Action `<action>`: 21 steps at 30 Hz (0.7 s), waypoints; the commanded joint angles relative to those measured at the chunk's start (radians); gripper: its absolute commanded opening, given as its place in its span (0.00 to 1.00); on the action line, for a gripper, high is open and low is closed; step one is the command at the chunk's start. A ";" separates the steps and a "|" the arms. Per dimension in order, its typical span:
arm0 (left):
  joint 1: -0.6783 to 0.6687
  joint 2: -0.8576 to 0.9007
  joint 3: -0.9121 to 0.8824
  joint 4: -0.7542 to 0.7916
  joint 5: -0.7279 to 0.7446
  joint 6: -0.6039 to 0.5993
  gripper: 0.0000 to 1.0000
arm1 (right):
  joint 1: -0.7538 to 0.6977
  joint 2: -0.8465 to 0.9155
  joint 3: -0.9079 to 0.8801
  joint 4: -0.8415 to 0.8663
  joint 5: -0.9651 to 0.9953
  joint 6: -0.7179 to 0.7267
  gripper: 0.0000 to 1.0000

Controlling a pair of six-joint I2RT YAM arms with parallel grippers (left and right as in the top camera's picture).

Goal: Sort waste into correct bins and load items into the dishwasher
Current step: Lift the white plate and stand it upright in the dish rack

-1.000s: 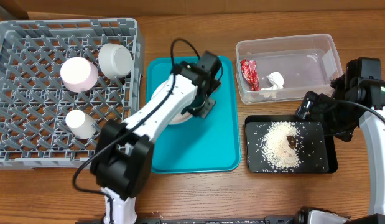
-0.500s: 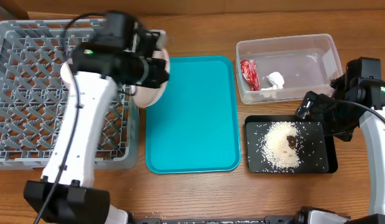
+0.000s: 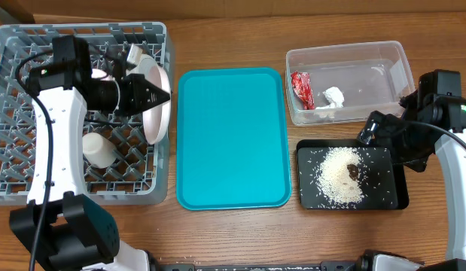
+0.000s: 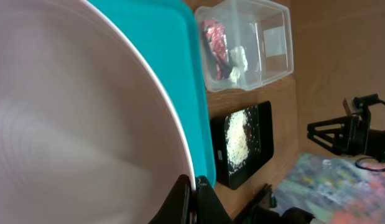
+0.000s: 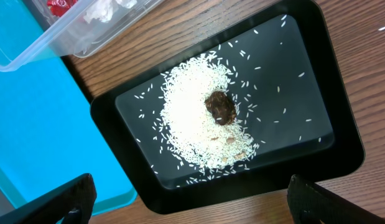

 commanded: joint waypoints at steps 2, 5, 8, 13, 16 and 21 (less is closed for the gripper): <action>0.064 0.016 -0.049 -0.006 0.069 0.037 0.19 | 0.000 -0.016 -0.003 0.002 0.006 0.000 1.00; 0.090 0.015 -0.044 -0.023 0.079 0.037 1.00 | 0.000 -0.016 -0.003 0.002 0.006 0.000 1.00; 0.096 0.012 -0.031 -0.037 0.076 0.041 1.00 | 0.000 -0.016 -0.003 0.002 0.007 0.000 1.00; 0.096 -0.034 -0.011 -0.049 -0.089 0.048 1.00 | 0.000 -0.016 -0.002 0.010 0.003 0.000 1.00; 0.094 -0.078 -0.010 -0.040 -0.231 0.014 1.00 | 0.000 -0.016 -0.002 0.058 -0.069 -0.007 1.00; 0.094 -0.132 -0.010 -0.057 -0.699 -0.163 1.00 | 0.040 -0.015 -0.002 0.236 -0.172 -0.090 1.00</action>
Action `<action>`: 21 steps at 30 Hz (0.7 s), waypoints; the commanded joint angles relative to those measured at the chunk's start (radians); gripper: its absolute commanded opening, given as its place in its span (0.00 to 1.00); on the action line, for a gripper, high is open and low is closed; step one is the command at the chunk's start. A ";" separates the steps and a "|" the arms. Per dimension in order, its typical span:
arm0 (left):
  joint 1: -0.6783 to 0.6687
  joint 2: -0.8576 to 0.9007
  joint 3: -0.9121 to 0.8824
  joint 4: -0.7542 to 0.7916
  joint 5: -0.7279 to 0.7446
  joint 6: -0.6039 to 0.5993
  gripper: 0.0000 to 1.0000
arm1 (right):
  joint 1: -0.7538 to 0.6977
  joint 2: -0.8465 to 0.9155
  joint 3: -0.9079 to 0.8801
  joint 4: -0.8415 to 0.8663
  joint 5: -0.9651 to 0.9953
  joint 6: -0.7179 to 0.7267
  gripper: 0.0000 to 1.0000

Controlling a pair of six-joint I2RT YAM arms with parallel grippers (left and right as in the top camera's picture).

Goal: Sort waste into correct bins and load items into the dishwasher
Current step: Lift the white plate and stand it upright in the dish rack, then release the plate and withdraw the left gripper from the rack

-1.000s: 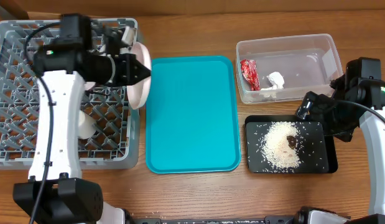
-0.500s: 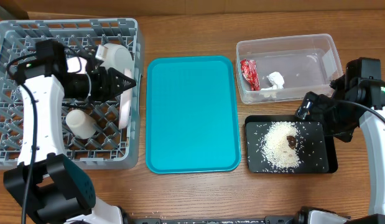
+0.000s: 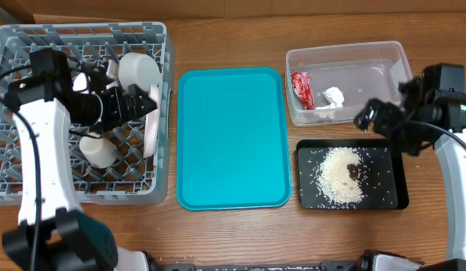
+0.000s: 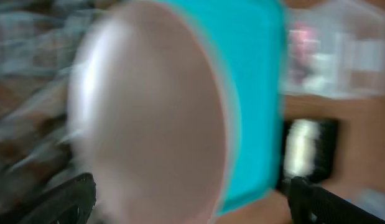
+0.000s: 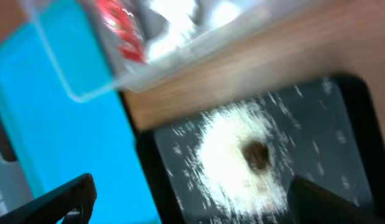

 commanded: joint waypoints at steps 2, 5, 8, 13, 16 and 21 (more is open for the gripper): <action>-0.002 -0.049 0.029 -0.064 -0.473 -0.206 1.00 | 0.069 -0.004 -0.001 0.099 -0.034 -0.080 1.00; -0.002 -0.050 0.027 -0.121 -0.474 -0.212 1.00 | 0.094 0.009 -0.001 0.067 0.042 -0.079 1.00; -0.002 -0.056 0.023 -0.189 -0.473 -0.215 1.00 | 0.094 0.005 -0.002 0.016 0.058 -0.072 1.00; -0.016 -0.182 -0.069 -0.171 -0.473 -0.188 1.00 | 0.093 -0.064 -0.029 -0.003 0.070 -0.056 1.00; -0.034 -0.338 -0.182 -0.097 -0.472 -0.186 1.00 | 0.094 -0.177 -0.109 0.058 0.082 -0.055 1.00; -0.095 -0.722 -0.407 0.097 -0.445 -0.108 1.00 | 0.095 -0.497 -0.340 0.225 0.161 0.006 1.00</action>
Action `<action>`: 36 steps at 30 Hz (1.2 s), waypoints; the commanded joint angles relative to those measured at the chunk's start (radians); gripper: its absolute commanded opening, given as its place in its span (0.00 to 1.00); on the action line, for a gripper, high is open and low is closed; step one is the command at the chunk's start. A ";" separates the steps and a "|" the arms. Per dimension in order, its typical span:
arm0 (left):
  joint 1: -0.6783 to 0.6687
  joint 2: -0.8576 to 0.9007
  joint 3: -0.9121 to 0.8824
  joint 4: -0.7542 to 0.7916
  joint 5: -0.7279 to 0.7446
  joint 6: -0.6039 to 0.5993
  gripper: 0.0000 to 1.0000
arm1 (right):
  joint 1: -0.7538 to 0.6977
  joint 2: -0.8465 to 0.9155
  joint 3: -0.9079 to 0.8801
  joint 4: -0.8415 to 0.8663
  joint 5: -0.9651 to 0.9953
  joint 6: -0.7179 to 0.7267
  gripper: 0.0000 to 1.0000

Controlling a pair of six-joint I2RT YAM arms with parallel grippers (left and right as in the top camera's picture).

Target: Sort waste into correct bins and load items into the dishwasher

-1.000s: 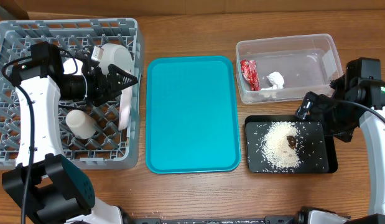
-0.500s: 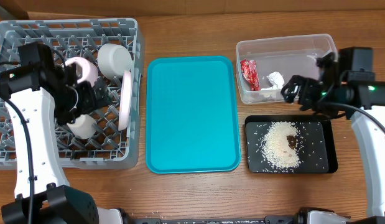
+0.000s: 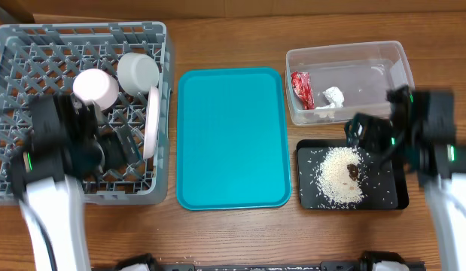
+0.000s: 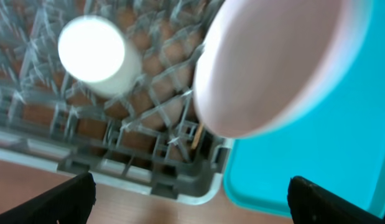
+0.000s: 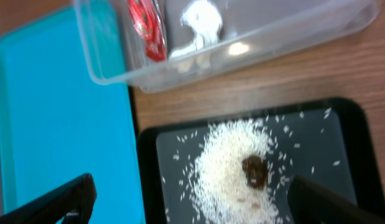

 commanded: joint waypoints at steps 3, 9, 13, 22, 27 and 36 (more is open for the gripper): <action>-0.057 -0.473 -0.211 0.179 0.009 0.059 1.00 | -0.002 -0.394 -0.217 0.163 0.119 0.055 1.00; -0.056 -0.776 -0.244 0.186 0.008 0.059 1.00 | -0.002 -0.613 -0.262 0.130 0.125 0.055 1.00; -0.056 -0.866 -0.244 0.129 0.009 0.059 1.00 | -0.002 -0.626 -0.262 0.067 0.126 0.055 1.00; -0.056 -0.879 -0.247 -0.025 0.008 0.059 1.00 | -0.002 -0.625 -0.262 -0.040 0.126 0.055 1.00; -0.056 -0.879 -0.247 -0.025 0.008 0.059 1.00 | -0.002 -0.625 -0.262 -0.055 0.129 0.055 1.00; -0.056 -0.879 -0.247 -0.025 0.008 0.059 1.00 | 0.000 -0.731 -0.316 -0.062 0.100 0.055 1.00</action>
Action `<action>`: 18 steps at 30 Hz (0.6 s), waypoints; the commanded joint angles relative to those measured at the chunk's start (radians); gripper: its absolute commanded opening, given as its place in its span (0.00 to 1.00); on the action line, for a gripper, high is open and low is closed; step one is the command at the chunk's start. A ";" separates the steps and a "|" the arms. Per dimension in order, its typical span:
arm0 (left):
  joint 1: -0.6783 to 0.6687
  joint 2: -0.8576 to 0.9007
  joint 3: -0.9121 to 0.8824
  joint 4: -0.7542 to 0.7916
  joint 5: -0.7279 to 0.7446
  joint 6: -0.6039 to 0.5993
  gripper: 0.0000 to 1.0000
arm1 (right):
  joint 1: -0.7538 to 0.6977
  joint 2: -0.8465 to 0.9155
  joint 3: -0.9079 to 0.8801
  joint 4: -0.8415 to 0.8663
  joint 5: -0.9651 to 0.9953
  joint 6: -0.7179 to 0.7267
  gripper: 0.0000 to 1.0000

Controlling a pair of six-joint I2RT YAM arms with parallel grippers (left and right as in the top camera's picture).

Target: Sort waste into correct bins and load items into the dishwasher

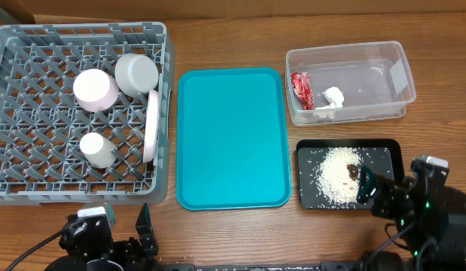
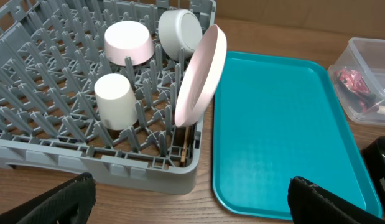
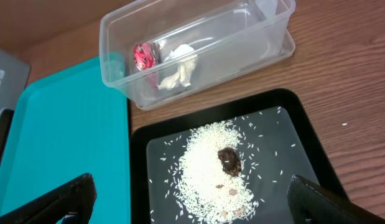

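A pink plate (image 1: pixel 151 126) stands on edge in the right side of the grey dish rack (image 1: pixel 82 197), leaning slightly in the left wrist view (image 2: pixel 201 74). A pink bowl (image 1: pixel 95 89), a grey bowl (image 1: pixel 136 73) and a white cup (image 1: pixel 97 149) also sit in the rack. The clear bin (image 1: pixel 394 71) holds a red wrapper (image 1: pixel 302 89) and a white tissue (image 1: pixel 333 96). The black tray (image 1: pixel 391 150) holds rice (image 1: pixel 339 177) with a brown lump (image 3: pixel 228 160). My left gripper (image 2: pixel 191 202) is open in front of the rack. My right gripper (image 3: pixel 191 205) is open at the black tray's near edge.
A teal serving tray (image 1: pixel 231 135) lies bare between the rack and the bins. Both arms sit low at the table's front edge, the left one (image 1: pixel 105 239) below the rack and the right one (image 1: pixel 421 207) at the front right.
Both arms have drawn back to the table's front edge: the left from over the rack's front left, the right from beside the black tray. The plate and the bins' contents have not moved.
My left gripper was shut on the pink plate's rim at the rack's right side. Then it was open with the plate standing in the rack. Then both arms were further back, and now they sit at the front edge, both open.
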 commanded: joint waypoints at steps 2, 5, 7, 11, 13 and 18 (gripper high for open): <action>-0.002 -0.006 -0.007 0.002 0.004 0.016 1.00 | 0.003 -0.114 -0.079 -0.011 0.007 0.000 1.00; -0.002 -0.006 -0.007 0.002 0.004 0.016 1.00 | 0.004 -0.191 -0.147 0.002 0.024 0.001 1.00; -0.002 -0.006 -0.007 0.002 0.004 0.016 1.00 | 0.004 -0.248 -0.196 0.050 0.018 0.001 1.00; -0.002 -0.006 -0.007 0.002 0.004 0.016 1.00 | 0.005 -0.362 -0.325 0.286 0.012 0.000 1.00; -0.002 -0.006 -0.007 0.002 0.004 0.016 1.00 | 0.009 -0.402 -0.401 0.436 0.007 0.000 1.00; -0.002 -0.006 -0.007 0.002 0.004 0.016 1.00 | 0.039 -0.426 -0.546 0.769 0.006 -0.008 1.00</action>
